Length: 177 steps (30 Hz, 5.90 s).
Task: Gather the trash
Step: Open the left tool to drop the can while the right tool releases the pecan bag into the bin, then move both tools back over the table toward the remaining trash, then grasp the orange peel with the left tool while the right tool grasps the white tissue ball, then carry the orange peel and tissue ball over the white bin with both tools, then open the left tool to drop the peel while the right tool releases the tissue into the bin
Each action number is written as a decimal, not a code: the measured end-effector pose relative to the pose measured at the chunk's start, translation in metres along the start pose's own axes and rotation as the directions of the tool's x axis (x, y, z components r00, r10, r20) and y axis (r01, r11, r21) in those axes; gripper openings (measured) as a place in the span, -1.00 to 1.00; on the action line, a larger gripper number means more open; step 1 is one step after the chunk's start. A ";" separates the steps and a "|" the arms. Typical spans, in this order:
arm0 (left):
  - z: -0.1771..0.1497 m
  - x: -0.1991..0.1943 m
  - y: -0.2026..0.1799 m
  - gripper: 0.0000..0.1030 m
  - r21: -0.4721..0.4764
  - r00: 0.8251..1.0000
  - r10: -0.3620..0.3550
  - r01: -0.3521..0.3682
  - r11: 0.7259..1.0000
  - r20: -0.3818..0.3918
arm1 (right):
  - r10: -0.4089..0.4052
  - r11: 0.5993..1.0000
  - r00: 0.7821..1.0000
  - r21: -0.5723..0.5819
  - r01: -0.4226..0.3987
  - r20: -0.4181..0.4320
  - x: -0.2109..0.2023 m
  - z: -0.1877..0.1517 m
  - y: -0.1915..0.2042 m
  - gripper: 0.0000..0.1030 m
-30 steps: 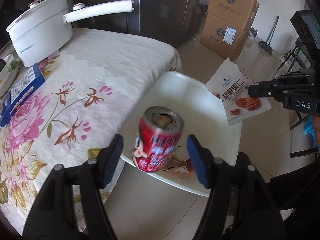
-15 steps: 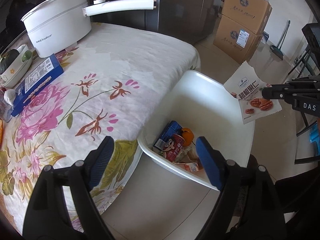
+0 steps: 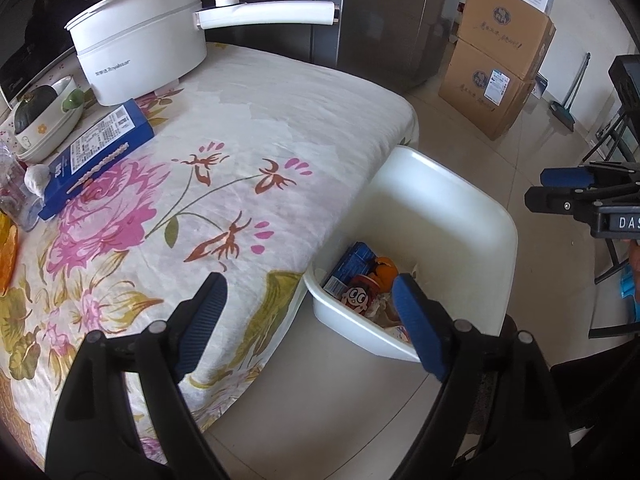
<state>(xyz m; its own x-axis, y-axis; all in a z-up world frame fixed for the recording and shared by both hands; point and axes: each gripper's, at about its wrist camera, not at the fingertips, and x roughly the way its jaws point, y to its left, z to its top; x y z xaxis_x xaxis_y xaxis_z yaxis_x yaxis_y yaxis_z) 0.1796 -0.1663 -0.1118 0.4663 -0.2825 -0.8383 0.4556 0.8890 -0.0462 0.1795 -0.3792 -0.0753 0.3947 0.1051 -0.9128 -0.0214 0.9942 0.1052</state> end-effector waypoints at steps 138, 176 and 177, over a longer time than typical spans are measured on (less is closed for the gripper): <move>-0.041 -0.115 0.134 -0.69 -0.096 0.980 0.152 -0.140 0.985 0.129 | 0.229 0.943 0.962 -0.279 -0.182 0.148 -0.015 0.022 0.169 -0.59; 0.002 0.002 -0.030 -0.69 0.140 0.999 -0.028 0.030 0.990 -0.016 | 0.031 0.999 0.999 -0.033 -0.032 -0.032 -0.003 -0.028 0.006 -0.58; 0.002 0.004 -0.033 -0.69 0.145 0.999 -0.028 0.030 0.989 -0.018 | 0.030 0.999 0.999 -0.034 -0.031 -0.032 -0.003 -0.028 0.005 -0.58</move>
<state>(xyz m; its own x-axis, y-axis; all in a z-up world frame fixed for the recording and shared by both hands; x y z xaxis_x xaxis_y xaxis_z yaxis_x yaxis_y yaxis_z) 0.1679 -0.1978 -0.1124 0.4396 -0.3006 -0.8464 0.5748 0.8182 0.0079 0.1525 -0.3741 -0.0826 0.3647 0.1357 -0.9212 -0.0649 0.9906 0.1203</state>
